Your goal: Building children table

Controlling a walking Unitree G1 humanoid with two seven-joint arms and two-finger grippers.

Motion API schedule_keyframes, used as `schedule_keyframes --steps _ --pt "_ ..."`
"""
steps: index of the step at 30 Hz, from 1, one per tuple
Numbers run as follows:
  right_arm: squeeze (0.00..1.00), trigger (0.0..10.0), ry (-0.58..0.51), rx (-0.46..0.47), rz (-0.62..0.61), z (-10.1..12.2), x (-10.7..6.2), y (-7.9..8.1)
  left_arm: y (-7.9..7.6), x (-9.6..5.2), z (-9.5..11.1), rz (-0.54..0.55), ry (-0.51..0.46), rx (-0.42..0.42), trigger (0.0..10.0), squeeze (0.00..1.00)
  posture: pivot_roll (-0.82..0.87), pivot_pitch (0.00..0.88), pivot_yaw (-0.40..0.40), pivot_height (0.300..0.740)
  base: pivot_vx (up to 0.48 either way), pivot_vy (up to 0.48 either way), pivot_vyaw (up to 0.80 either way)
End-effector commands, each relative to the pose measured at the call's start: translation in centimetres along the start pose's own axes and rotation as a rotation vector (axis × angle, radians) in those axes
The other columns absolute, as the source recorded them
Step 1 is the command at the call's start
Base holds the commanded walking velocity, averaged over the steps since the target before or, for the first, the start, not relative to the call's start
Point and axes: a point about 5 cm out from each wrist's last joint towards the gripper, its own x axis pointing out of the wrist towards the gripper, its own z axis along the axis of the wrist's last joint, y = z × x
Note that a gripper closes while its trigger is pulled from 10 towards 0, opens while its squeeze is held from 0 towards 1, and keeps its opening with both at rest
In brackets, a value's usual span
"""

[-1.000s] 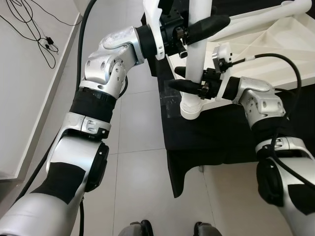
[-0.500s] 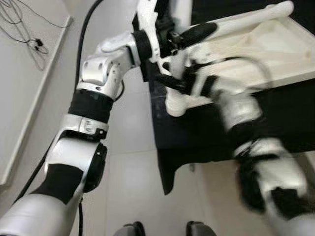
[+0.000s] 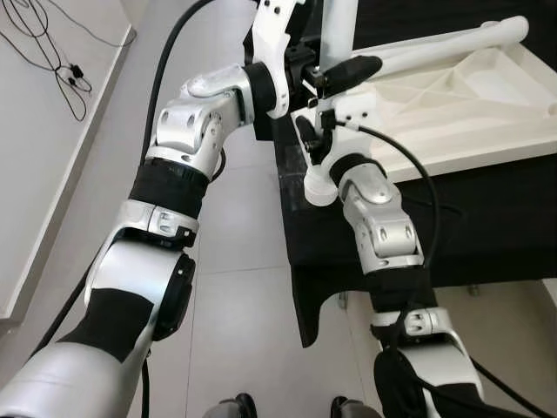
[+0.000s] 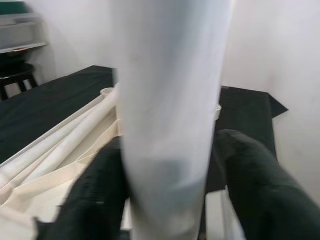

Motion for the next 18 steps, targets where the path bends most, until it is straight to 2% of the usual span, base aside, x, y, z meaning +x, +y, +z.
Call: schedule_keyframes --steps 1,5,8,9,11,13,17,18 --pt "0.00 10.0 0.181 0.083 -0.011 -3.4 -0.1 0.6 -1.0 0.9 0.6 -0.067 0.001 0.024 0.0 0.00 0.01 0.221 0.077 0.740 0.000 0.000 0.00" --pt "0.00 10.0 0.187 0.046 -0.028 -2.3 -0.5 0.7 -0.9 0.8 0.5 -0.065 0.013 0.028 0.0 0.00 0.02 0.221 0.075 0.740 0.000 0.000 0.00" --pt "0.00 10.0 0.171 0.048 0.040 -1.7 0.1 0.2 -0.9 0.8 0.4 -0.066 0.018 0.032 0.0 0.00 0.02 0.220 0.072 0.740 0.000 0.000 0.00" --pt "1.00 10.0 0.143 0.085 0.113 -1.1 0.4 0.0 -0.9 0.8 0.4 -0.065 0.019 0.035 0.0 0.00 0.02 0.220 0.069 0.740 0.000 0.000 0.00" --pt "1.00 10.0 0.090 0.101 0.249 0.0 1.1 -0.5 -0.8 0.8 0.4 -0.066 0.020 0.038 0.0 0.00 0.02 0.220 0.067 0.740 0.000 0.000 0.00" --pt "1.00 10.0 0.059 0.084 0.323 0.7 1.3 -0.7 -0.8 0.8 0.4 -0.065 0.019 0.039 0.0 0.00 0.02 0.220 0.067 0.740 0.000 0.000 0.00" --pt "1.00 10.0 0.021 -0.025 0.612 1.7 1.2 -1.1 -0.9 0.7 0.4 -0.073 0.020 0.040 0.0 0.00 0.02 0.217 0.068 0.740 0.000 0.000 0.00" --pt "1.00 10.0 0.023 -0.045 0.647 1.7 1.2 -1.2 -1.0 0.7 0.3 -0.075 0.020 0.040 0.0 0.00 0.02 0.217 0.068 0.740 0.000 0.000 0.00"
